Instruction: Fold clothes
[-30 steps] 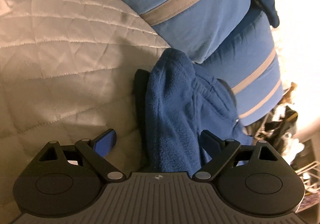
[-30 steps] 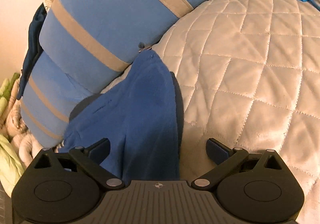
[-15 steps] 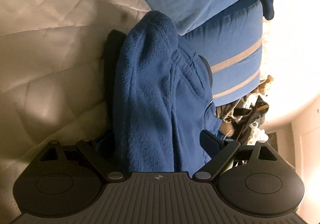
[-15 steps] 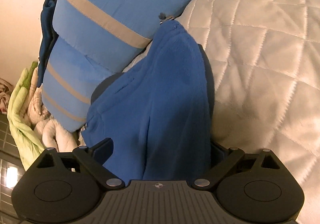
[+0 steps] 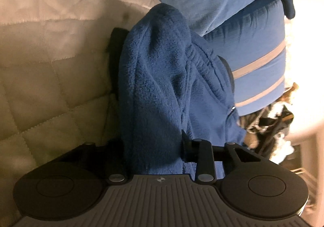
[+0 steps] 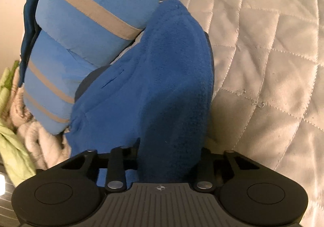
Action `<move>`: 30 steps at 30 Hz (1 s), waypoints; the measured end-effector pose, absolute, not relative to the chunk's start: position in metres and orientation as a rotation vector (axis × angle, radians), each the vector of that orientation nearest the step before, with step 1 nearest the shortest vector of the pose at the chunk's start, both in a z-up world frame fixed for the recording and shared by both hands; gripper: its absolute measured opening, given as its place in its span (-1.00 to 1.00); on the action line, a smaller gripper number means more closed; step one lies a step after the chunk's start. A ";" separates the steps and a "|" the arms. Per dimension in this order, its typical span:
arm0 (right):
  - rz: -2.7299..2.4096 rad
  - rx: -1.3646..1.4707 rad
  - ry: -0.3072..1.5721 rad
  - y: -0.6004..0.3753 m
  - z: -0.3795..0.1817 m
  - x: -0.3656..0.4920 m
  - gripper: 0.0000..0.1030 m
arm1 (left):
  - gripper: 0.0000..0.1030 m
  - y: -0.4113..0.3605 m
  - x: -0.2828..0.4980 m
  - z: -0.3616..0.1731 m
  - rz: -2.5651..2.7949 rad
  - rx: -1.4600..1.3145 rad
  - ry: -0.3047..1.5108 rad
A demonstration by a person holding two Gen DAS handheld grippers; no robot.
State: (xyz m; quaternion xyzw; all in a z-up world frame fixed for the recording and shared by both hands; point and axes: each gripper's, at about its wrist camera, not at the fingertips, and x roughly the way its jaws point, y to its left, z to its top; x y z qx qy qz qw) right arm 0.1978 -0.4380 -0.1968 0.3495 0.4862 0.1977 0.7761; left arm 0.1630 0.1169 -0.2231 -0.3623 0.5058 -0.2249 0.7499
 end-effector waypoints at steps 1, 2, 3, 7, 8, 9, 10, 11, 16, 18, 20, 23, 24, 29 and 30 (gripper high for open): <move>0.409 0.733 1.043 -0.434 -0.193 0.194 -0.40 | -0.38 0.114 0.161 -0.218 -0.470 -0.766 1.101; 0.391 0.702 1.032 -0.429 -0.185 0.191 -0.41 | -0.41 0.113 0.159 -0.211 -0.446 -0.730 1.097; 0.373 0.663 1.018 -0.424 -0.177 0.188 -0.43 | -0.43 0.108 0.156 -0.203 -0.423 -0.678 1.090; 0.329 0.519 0.943 -0.402 -0.134 0.172 -0.47 | -0.51 0.085 0.141 -0.159 -0.359 -0.465 1.018; 0.324 0.486 0.922 -0.396 -0.122 0.168 -0.47 | -0.52 0.082 0.137 -0.148 -0.354 -0.437 0.998; 0.323 0.450 0.900 -0.391 -0.109 0.163 -0.47 | -0.52 0.079 0.132 -0.136 -0.351 -0.403 0.977; 0.322 0.422 0.880 -0.389 -0.098 0.159 -0.48 | -0.53 0.076 0.127 -0.123 -0.348 -0.369 0.956; 0.320 0.392 0.858 -0.389 -0.087 0.155 -0.48 | -0.53 0.072 0.122 -0.110 -0.344 -0.333 0.937; 0.311 0.336 0.773 -0.384 -0.033 0.139 -0.48 | -0.53 0.067 0.103 -0.044 -0.309 -0.230 0.822; 0.327 0.323 0.750 -0.378 -0.015 0.133 -0.48 | -0.53 0.074 0.095 -0.019 -0.303 -0.216 0.782; 0.346 0.307 0.735 -0.370 0.001 0.129 -0.48 | -0.53 0.081 0.087 -0.001 -0.295 -0.200 0.752; 0.377 0.280 0.720 -0.358 0.020 0.123 -0.48 | -0.53 0.086 0.081 0.013 -0.278 -0.204 0.732; 0.388 0.271 0.716 -0.354 0.024 0.121 -0.48 | -0.53 0.090 0.078 0.016 -0.269 -0.207 0.729; 0.437 0.233 0.736 -0.317 0.021 0.114 -0.48 | -0.53 0.090 0.067 0.010 -0.211 -0.211 0.754; 0.452 0.220 0.741 -0.308 0.018 0.114 -0.48 | -0.53 0.095 0.065 0.009 -0.197 -0.205 0.760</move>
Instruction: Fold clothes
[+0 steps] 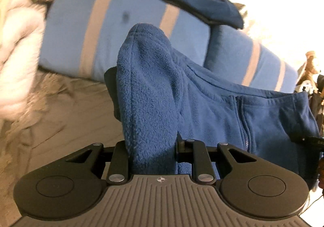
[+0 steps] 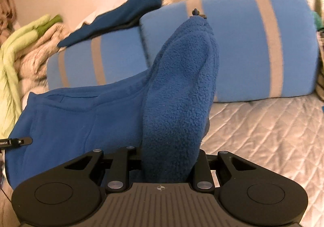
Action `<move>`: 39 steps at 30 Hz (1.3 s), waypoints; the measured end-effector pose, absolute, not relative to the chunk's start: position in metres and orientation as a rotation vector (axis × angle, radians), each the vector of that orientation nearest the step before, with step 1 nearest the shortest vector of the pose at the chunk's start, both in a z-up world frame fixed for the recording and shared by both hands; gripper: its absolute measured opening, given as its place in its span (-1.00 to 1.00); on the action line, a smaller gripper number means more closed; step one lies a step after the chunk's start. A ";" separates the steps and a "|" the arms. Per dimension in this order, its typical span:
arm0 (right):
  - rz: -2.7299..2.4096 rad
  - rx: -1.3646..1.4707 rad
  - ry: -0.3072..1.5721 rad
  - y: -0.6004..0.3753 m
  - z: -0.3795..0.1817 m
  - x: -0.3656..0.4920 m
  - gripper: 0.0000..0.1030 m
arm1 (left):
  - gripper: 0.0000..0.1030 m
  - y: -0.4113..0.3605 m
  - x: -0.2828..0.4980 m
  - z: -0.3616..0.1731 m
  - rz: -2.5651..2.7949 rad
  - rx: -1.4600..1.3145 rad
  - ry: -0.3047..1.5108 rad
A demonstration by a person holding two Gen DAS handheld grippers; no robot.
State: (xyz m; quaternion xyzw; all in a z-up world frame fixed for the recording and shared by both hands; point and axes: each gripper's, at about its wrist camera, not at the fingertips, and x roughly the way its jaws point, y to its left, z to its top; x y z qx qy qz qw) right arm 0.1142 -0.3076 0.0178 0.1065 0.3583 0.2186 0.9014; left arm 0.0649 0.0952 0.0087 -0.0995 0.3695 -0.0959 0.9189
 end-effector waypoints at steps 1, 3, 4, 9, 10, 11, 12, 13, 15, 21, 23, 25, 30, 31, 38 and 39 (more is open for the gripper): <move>0.464 0.212 0.744 -0.299 0.016 0.115 -0.48 | -0.53 0.100 0.063 0.007 -0.183 -0.198 0.765; 0.490 0.192 0.738 -0.278 0.014 0.114 -0.49 | -0.53 0.114 0.058 0.005 -0.146 -0.175 0.768; 0.510 0.176 0.725 -0.266 0.016 0.114 -0.49 | -0.53 0.120 0.055 0.007 -0.127 -0.161 0.762; 0.642 0.082 0.581 -0.203 0.048 0.115 -0.48 | -0.52 0.162 0.047 0.034 0.004 -0.136 0.676; 0.649 0.069 0.536 -0.192 0.054 0.119 -0.40 | -0.48 0.169 0.051 0.043 0.042 -0.118 0.628; 0.629 0.047 0.494 -0.180 0.055 0.126 -0.31 | -0.32 0.176 0.055 0.051 0.082 -0.098 0.581; 0.609 0.026 0.452 -0.168 0.057 0.133 0.26 | -0.19 0.176 0.067 0.051 0.164 -0.034 0.555; 0.567 0.004 0.427 -0.157 0.058 0.140 0.60 | 0.11 0.176 0.079 0.051 0.246 0.030 0.527; 0.446 -0.019 0.429 -0.147 0.054 0.150 1.00 | 0.55 0.177 0.102 0.050 0.409 0.157 0.469; 0.393 -0.080 0.386 -0.177 0.044 0.129 1.00 | 0.57 0.176 0.112 0.042 0.564 0.134 0.395; 0.382 -0.093 0.394 -0.190 0.043 0.123 1.00 | 0.57 0.171 0.100 0.037 0.505 0.103 0.393; 0.379 -0.091 0.408 -0.202 0.043 0.119 1.00 | 0.57 0.166 0.092 0.032 0.468 0.101 0.382; 0.338 -0.100 0.414 -0.243 0.040 0.104 1.00 | 0.57 0.157 0.077 0.018 0.343 0.060 0.381; 0.325 -0.106 0.414 -0.251 0.038 0.101 1.00 | 0.57 0.153 0.072 0.016 0.311 0.052 0.382; 0.254 -0.150 0.441 -0.315 -0.001 0.068 1.00 | 0.57 0.124 0.036 -0.021 0.118 0.022 0.433; 0.245 -0.155 0.449 -0.325 -0.010 0.063 1.00 | 0.57 0.122 0.033 -0.028 0.091 0.013 0.449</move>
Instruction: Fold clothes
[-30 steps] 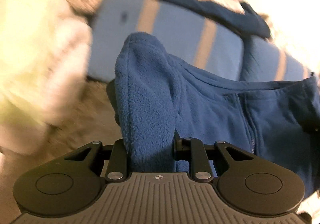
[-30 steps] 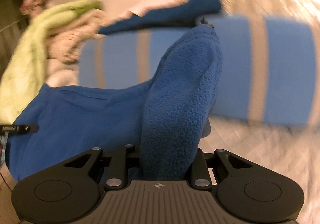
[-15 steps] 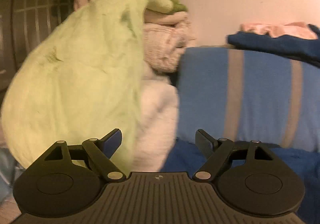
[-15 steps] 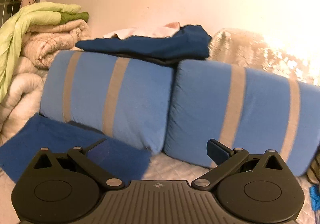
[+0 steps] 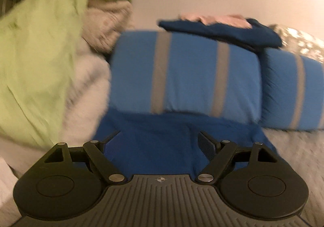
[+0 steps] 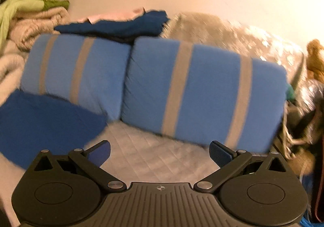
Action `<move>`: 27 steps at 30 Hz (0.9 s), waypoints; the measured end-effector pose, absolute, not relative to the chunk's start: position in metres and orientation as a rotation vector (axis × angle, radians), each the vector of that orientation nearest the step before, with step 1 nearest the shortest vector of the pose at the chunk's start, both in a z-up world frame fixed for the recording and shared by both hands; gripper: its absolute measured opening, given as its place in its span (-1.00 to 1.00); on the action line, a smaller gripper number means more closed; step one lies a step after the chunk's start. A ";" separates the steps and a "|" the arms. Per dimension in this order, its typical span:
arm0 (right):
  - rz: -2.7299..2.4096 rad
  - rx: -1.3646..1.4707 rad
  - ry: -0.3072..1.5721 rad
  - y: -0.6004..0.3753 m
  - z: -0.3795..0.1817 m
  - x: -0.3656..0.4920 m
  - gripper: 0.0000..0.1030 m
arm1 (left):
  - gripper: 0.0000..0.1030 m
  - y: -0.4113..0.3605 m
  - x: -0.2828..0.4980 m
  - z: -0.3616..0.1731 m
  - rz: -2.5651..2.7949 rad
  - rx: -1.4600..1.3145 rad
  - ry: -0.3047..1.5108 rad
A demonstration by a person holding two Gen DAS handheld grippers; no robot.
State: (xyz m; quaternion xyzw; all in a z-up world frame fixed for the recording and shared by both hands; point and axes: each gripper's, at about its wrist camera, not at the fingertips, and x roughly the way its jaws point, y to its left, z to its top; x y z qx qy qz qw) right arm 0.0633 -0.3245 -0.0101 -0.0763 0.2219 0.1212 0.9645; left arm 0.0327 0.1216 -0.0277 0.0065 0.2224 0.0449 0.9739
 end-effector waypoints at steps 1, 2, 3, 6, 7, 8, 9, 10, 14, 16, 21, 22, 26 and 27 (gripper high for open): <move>0.234 -0.156 0.457 -0.335 -0.020 0.058 1.00 | 0.57 0.120 0.030 -0.034 0.064 0.010 0.464; 0.221 -0.153 0.461 -0.344 -0.028 0.053 1.00 | 0.57 0.117 0.028 -0.041 0.039 0.008 0.478; 0.208 -0.148 0.463 -0.354 -0.037 0.047 1.00 | 0.57 0.116 0.026 -0.047 0.014 0.005 0.492; 0.152 -0.115 0.474 -0.385 -0.063 0.035 1.00 | 0.57 0.113 0.021 -0.067 -0.030 -0.007 0.540; 0.133 -0.106 0.487 -0.394 -0.071 0.032 1.00 | 0.57 0.113 0.021 -0.073 -0.034 -0.010 0.553; 0.117 -0.096 0.500 -0.404 -0.080 0.030 1.00 | 0.57 0.112 0.021 -0.079 -0.039 -0.012 0.566; 0.105 -0.088 0.515 -0.413 -0.088 0.027 1.00 | 0.57 0.112 0.020 -0.086 -0.043 -0.015 0.580; 0.094 -0.080 0.530 -0.422 -0.096 0.025 1.00 | 0.57 0.111 0.019 -0.093 -0.044 -0.013 0.592; 0.061 -0.070 0.575 -0.449 -0.124 0.016 1.00 | 0.57 0.110 0.017 -0.119 -0.047 -0.010 0.641; 0.045 -0.073 0.591 -0.457 -0.137 0.013 1.00 | 0.57 0.111 0.016 -0.131 -0.047 -0.018 0.667; 0.022 -0.078 0.629 -0.469 -0.160 0.009 1.00 | 0.57 0.113 0.014 -0.159 -0.043 -0.027 0.719; 0.020 -0.080 0.637 -0.469 -0.165 0.008 1.00 | 0.57 0.113 0.013 -0.164 -0.039 -0.024 0.728; 0.013 -0.091 0.682 -0.467 -0.185 0.009 1.00 | 0.57 0.117 0.014 -0.184 -0.016 -0.028 0.770; 0.010 -0.095 0.708 -0.465 -0.192 0.011 1.00 | 0.57 0.118 0.014 -0.190 -0.010 -0.032 0.782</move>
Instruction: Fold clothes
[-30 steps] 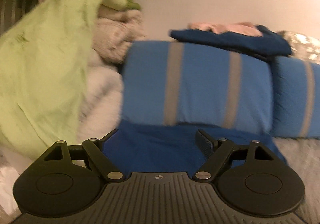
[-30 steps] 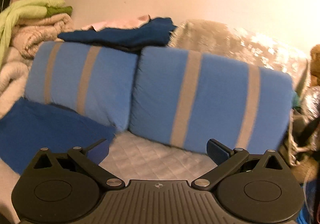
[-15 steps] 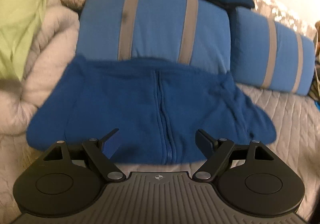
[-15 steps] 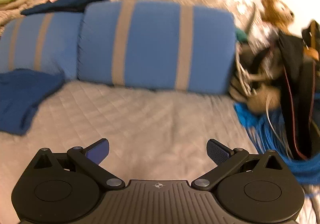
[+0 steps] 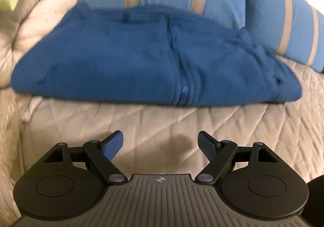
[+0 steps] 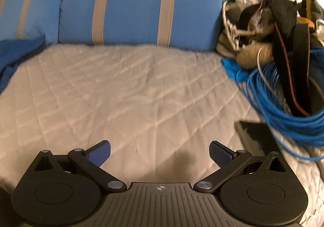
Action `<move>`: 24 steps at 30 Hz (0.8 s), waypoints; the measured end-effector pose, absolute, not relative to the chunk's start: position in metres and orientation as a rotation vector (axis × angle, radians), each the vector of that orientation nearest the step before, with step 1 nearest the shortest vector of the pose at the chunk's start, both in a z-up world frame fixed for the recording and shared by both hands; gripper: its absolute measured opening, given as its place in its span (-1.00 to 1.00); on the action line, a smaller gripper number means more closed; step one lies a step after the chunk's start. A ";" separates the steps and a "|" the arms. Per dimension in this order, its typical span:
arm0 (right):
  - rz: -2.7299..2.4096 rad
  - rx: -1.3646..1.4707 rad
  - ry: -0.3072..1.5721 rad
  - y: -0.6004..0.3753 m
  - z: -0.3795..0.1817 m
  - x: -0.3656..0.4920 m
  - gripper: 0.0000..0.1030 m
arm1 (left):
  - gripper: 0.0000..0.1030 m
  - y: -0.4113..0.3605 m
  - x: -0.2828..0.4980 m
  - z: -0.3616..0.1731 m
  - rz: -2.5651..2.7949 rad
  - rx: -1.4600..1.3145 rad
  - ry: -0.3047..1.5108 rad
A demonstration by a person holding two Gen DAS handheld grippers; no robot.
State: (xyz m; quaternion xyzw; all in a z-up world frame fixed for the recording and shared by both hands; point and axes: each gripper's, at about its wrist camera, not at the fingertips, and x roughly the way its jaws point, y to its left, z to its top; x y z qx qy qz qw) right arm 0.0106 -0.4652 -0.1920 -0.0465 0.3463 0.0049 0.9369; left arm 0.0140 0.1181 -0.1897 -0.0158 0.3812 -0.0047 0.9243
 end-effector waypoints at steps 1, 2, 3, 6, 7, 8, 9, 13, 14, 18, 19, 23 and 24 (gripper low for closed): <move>0.008 -0.095 0.731 -0.464 -0.199 0.012 1.00 | 0.65 0.118 0.012 -0.193 -0.013 -0.022 0.767; 0.004 -0.075 0.739 -0.464 -0.204 0.012 1.00 | 0.79 0.117 0.010 -0.196 -0.016 -0.011 0.752; -0.003 -0.037 0.727 -0.467 -0.207 0.010 1.00 | 0.85 0.115 0.010 -0.199 -0.022 0.010 0.753; -0.020 -0.016 0.706 -0.466 -0.210 0.009 1.00 | 1.00 0.109 0.012 -0.202 -0.026 0.028 0.766; -0.025 -0.014 0.703 -0.466 -0.211 0.009 1.00 | 1.00 0.108 0.014 -0.202 -0.016 0.028 0.769; -0.029 -0.011 0.700 -0.466 -0.211 0.010 1.00 | 1.00 0.107 0.015 -0.203 -0.007 0.028 0.772; -0.031 -0.012 0.697 -0.466 -0.212 0.011 1.00 | 1.00 0.105 0.017 -0.202 0.000 0.029 0.772; -0.036 -0.013 0.684 -0.464 -0.212 0.018 1.00 | 1.00 0.103 0.027 -0.204 0.018 0.028 0.760; -0.038 -0.011 0.683 -0.463 -0.212 0.020 1.00 | 1.00 0.103 0.029 -0.205 0.025 0.026 0.758; -0.044 0.012 0.675 -0.463 -0.212 0.030 1.00 | 1.00 0.101 0.043 -0.204 0.041 0.032 0.770; -0.043 0.021 0.672 -0.463 -0.212 0.033 1.00 | 1.00 0.101 0.048 -0.204 0.045 0.030 0.775; -0.049 0.064 0.662 -0.465 -0.210 0.042 1.00 | 1.00 0.098 0.062 -0.203 0.075 0.023 0.796; -0.056 0.073 0.660 -0.465 -0.210 0.046 1.00 | 1.00 0.097 0.065 -0.202 0.083 0.022 0.801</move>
